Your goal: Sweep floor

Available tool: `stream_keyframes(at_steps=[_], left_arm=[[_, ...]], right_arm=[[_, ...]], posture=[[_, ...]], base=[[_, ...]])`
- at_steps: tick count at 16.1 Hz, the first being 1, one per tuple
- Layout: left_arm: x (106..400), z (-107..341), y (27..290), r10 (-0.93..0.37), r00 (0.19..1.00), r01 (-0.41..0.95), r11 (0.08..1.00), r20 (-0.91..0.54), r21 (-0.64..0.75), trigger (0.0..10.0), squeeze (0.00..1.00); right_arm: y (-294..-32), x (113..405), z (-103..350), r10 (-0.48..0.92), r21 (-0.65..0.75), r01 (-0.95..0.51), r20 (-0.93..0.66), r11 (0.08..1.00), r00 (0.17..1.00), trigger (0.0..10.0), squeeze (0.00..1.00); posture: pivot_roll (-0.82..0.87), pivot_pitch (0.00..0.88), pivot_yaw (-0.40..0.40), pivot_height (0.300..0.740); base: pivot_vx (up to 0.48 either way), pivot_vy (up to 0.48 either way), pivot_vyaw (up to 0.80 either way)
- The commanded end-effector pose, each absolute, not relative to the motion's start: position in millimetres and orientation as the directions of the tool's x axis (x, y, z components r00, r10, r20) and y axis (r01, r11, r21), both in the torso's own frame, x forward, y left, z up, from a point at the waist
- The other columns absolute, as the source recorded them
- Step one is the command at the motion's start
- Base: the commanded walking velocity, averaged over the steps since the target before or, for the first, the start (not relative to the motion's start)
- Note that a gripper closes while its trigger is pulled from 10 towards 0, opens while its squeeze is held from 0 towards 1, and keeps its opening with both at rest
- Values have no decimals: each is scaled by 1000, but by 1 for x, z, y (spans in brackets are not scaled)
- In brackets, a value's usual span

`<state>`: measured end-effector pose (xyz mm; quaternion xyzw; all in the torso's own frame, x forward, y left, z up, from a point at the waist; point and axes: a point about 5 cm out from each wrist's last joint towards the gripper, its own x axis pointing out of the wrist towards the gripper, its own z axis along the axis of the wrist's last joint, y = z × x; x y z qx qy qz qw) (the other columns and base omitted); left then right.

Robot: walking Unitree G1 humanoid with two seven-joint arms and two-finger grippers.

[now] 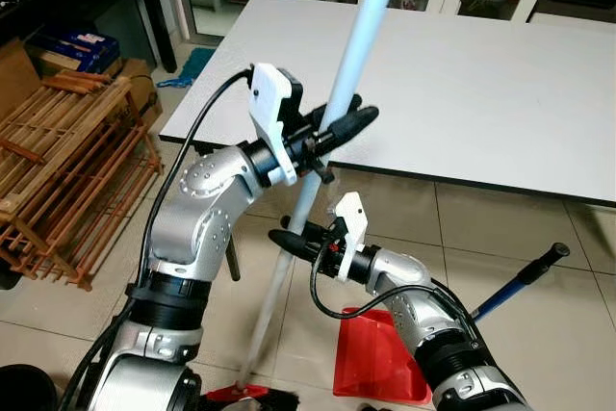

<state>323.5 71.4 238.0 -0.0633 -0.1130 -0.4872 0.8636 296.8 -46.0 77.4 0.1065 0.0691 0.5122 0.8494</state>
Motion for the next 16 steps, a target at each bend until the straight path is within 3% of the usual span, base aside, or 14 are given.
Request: stream_keyframes(at_steps=[1, 4, 5, 7, 16], left_arm=[[328, 256, 74, -785, 520, 833, 553, 337, 1, 0, 0], [339, 275, 79, -697, 600, 755, 656, 393, 12, 0, 0], [344, 281, 81, -657, 636, 708, 705, 404, 31, 2941, 0], [347, 291, 82, -615, 660, 673, 739, 432, 23, 10000, 0], [346, 331, 79, -597, 623, 618, 772, 506, 150, 10000, 0]], right_arm=[[-46, 297, 73, 884, 245, -853, -37, 460, 466, 10000, 0], [-46, 297, 73, 881, 243, -850, -39, 467, 472, 10000, 0], [-46, 297, 73, 878, 243, -848, -40, 472, 477, 10000, 0], [-47, 298, 72, 876, 243, -846, -41, 475, 480, 10000, 0], [-47, 299, 71, 867, 235, -838, -43, 492, 497, 10000, 0]], posture=[[41, 62, 10, 740], [39, 64, 12, 740], [39, 65, 12, 740], [39, 64, 11, 740], [38, 66, 14, 740]], base=[[0, 0, 0], [0, 0, 0], [0, 0, 0], [0, 0, 0], [0, 0, 0]])
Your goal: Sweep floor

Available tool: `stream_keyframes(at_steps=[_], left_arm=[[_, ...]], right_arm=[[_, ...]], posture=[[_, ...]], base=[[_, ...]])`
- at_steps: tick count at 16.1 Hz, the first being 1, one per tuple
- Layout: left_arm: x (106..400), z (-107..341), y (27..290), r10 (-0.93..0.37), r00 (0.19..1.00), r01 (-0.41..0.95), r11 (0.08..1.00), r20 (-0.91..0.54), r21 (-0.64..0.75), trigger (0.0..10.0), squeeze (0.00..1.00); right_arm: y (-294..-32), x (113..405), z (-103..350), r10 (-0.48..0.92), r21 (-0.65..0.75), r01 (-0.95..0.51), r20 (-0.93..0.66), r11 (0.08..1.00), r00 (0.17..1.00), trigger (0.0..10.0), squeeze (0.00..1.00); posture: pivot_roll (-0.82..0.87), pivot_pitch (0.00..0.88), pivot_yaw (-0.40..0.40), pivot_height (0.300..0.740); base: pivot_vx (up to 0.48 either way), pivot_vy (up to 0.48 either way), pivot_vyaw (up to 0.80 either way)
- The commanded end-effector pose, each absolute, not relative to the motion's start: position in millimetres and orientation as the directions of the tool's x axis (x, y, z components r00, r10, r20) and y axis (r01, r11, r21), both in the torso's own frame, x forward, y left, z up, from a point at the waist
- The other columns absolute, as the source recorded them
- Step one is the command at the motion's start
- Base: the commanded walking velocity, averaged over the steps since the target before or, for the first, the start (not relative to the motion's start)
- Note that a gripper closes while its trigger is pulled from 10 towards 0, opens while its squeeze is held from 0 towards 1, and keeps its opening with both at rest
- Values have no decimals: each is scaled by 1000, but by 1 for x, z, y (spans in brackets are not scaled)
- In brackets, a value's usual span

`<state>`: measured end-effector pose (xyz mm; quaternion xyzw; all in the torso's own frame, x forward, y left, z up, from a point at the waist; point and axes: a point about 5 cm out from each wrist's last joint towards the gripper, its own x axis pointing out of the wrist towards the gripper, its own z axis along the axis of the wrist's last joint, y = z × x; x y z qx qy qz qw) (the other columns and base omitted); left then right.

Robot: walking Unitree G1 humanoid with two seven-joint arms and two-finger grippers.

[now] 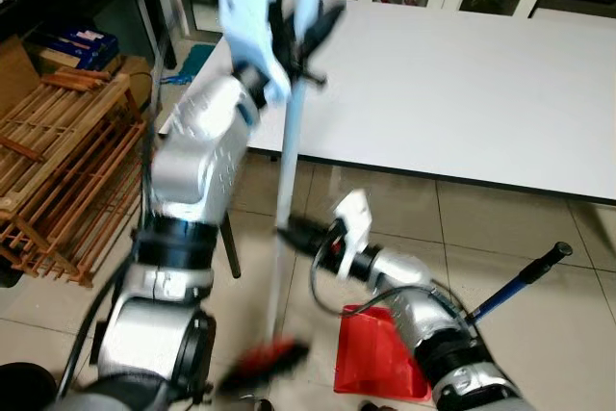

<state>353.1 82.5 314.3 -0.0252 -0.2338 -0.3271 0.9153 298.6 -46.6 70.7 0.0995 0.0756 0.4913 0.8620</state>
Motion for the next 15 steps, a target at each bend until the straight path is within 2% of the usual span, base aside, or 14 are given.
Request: stream_keyframes(at_steps=[1, 8, 9, 13, 15], left_arm=[[346, 332, 79, -603, 620, 617, 770, 502, 163, 10000, 0], [343, 336, 77, -646, 559, 682, 715, 520, 155, 10000, 0], [340, 334, 76, -680, 522, 725, 672, 515, 151, 10000, 0], [338, 326, 76, -731, 489, 769, 619, 476, 160, 10000, 0], [334, 320, 75, -779, 438, 821, 550, 449, 153, 10000, 0]], right_arm=[[-47, 299, 71, 866, 235, -838, -43, 493, 498, 10000, 0], [-46, 300, 71, 863, 236, -835, -33, 497, 505, 10000, 0], [-47, 300, 72, 864, 235, -836, -31, 496, 503, 10000, 0], [-50, 300, 71, 868, 224, -842, -39, 491, 495, 10000, 0], [-54, 300, 71, 871, 224, -845, -38, 485, 490, 10000, 0]], posture=[[38, 67, 15, 740], [39, 63, 22, 740], [39, 60, 24, 740], [41, 51, 27, 740], [40, 47, 29, 740]], base=[[0, 0, 0], [0, 0, 0], [0, 0, 0], [0, 0, 0], [0, 0, 0]])
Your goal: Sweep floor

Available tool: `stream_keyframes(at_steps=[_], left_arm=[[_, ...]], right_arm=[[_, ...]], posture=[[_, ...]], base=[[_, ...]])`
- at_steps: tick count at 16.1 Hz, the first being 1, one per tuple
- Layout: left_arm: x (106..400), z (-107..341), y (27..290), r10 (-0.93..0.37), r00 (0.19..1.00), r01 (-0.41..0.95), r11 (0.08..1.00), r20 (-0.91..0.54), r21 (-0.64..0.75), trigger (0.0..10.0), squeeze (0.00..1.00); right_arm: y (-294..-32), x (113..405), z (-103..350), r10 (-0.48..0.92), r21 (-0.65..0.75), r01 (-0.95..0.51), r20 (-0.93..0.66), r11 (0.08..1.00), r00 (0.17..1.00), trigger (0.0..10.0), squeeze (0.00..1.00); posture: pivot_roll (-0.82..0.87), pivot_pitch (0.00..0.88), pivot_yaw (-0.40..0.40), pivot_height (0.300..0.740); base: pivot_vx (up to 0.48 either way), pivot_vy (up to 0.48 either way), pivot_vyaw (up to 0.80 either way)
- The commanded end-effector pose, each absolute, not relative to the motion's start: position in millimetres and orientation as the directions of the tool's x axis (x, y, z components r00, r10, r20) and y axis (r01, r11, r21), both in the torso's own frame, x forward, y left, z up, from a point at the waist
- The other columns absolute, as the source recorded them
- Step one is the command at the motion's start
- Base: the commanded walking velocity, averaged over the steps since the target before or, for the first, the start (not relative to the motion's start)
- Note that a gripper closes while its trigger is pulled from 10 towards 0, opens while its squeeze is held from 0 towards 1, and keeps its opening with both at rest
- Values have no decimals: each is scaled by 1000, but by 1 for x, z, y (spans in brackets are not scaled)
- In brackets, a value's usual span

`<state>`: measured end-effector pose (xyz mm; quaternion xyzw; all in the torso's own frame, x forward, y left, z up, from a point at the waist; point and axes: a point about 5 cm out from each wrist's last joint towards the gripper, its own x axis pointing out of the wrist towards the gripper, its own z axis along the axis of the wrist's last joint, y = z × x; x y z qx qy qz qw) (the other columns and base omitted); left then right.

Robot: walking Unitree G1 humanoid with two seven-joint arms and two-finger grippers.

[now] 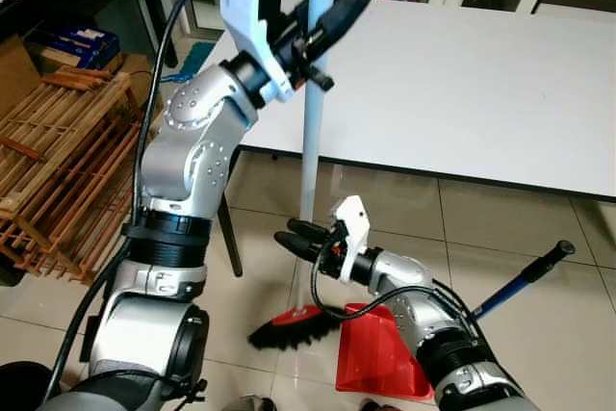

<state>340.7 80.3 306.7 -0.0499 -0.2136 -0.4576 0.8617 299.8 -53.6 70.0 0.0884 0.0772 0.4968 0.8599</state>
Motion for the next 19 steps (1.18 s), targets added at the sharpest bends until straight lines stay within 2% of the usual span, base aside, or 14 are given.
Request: stream_keyframes(at_steps=[1, 3, 7, 8, 14, 19], left_arm=[[330, 316, 75, -808, 401, 852, 502, 432, 148, 10000, 0], [327, 309, 75, -833, 372, 877, 460, 409, 139, 10000, 0], [327, 306, 76, -837, 374, 879, 457, 399, 135, 10000, 0], [327, 305, 76, -840, 373, 882, 453, 394, 130, 10000, 0], [326, 300, 77, -846, 375, 887, 446, 380, 118, 10000, 0], [326, 299, 75, -850, 372, 889, 442, 374, 120, 10000, 0]], right_arm=[[-56, 300, 71, 872, 222, -847, -36, 483, 488, 10000, 0], [-58, 301, 73, 877, 217, -854, -29, 474, 479, 10000, 0], [-63, 301, 72, 876, 213, -853, -42, 477, 480, 10000, 0], [-66, 302, 71, 879, 229, -851, -42, 472, 475, 10000, 1000], [-99, 304, 69, 857, 206, -833, -72, 514, 511, 10000, 1000], [-110, 305, 67, 835, 203, -811, -84, 549, 544, 10000, 1000]], posture=[[39, 45, 29, 740], [39, 38, 30, 740], [38, 24, 30, 740], [37, 22, 31, 740], [31, 11, 31, 740], [32, 8, 34, 740]], base=[[0, 0, 0], [0, 0, 0], [0, 0, 0], [0, 0, 0], [0, 0, 0], [0, 0, 0]])
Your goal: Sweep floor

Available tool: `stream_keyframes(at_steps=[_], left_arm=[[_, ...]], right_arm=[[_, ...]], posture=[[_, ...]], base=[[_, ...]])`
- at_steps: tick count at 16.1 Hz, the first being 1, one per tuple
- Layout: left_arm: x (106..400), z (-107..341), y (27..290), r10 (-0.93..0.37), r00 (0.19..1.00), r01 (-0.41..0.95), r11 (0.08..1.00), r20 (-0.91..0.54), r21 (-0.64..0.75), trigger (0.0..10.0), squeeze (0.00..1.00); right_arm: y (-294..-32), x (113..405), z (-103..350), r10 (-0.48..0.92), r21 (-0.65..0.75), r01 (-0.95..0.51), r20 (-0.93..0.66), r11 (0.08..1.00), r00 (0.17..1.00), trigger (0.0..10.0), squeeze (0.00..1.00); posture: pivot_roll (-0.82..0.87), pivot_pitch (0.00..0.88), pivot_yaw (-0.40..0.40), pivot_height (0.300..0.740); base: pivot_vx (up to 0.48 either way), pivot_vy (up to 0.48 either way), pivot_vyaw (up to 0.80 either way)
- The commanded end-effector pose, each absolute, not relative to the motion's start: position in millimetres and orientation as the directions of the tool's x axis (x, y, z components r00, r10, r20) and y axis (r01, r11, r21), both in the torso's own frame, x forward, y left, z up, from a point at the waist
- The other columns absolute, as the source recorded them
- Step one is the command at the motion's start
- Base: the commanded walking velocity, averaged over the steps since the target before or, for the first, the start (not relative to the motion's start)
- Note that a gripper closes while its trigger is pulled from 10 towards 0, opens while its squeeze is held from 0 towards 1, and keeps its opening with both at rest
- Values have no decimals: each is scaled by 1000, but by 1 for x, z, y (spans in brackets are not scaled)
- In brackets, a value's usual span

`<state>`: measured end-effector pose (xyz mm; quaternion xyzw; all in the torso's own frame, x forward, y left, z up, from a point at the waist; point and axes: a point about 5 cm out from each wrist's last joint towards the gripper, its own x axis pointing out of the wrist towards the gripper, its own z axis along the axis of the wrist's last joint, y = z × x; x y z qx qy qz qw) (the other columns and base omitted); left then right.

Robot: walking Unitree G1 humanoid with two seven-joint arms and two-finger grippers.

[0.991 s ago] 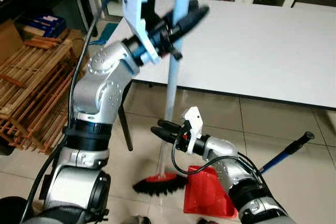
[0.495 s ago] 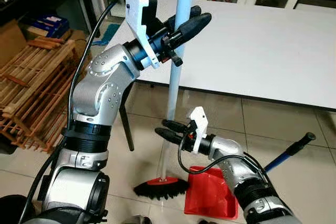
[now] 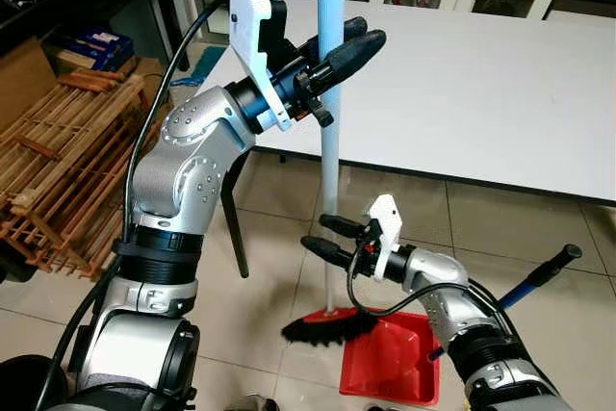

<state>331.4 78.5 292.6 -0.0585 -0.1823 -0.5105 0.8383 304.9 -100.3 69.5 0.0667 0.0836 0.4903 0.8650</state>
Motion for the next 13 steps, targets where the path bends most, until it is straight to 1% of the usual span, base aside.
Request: stream_keyframes(at_steps=[1, 4, 6, 7, 10, 11, 13], left_arm=[[326, 299, 76, -850, 374, 888, 443, 371, 121, 10000, 0], [328, 297, 77, -842, 394, 877, 465, 368, 124, 10000, 0], [332, 298, 79, -826, 424, 859, 497, 372, 125, 10000, 0], [335, 300, 77, -802, 460, 831, 540, 380, 134, 10000, 0], [334, 300, 74, -810, 451, 836, 530, 374, 140, 10000, 0], [332, 299, 75, -828, 428, 853, 502, 361, 140, 10000, 0], [328, 299, 76, -848, 395, 874, 465, 354, 140, 10000, 0]], right_arm=[[-114, 304, 66, 834, 204, -810, -86, 550, 545, 10000, 1000], [-125, 302, 66, 828, 214, -801, -85, 559, 555, 10000, 1000], [-127, 301, 65, 825, 215, -798, -91, 563, 557, 10000, 1000], [-121, 299, 64, 835, 222, -807, -91, 548, 542, 10000, 0], [-110, 297, 64, 843, 223, -815, -79, 535, 532, 10000, 0], [-112, 300, 65, 830, 223, -801, -76, 555, 553, 10000, 0], [-114, 301, 66, 827, 216, -800, -87, 560, 556, 10000, 0]], posture=[[31, 8, 33, 740], [29, 10, 31, 740], [26, 15, 30, 740], [26, 21, 29, 740], [25, 33, 30, 740], [26, 38, 31, 740], [30, 43, 29, 740]], base=[[0, 0, 0], [0, 0, 0], [0, 0, 0], [0, 0, 0], [0, 0, 0], [0, 0, 0], [0, 0, 0]])
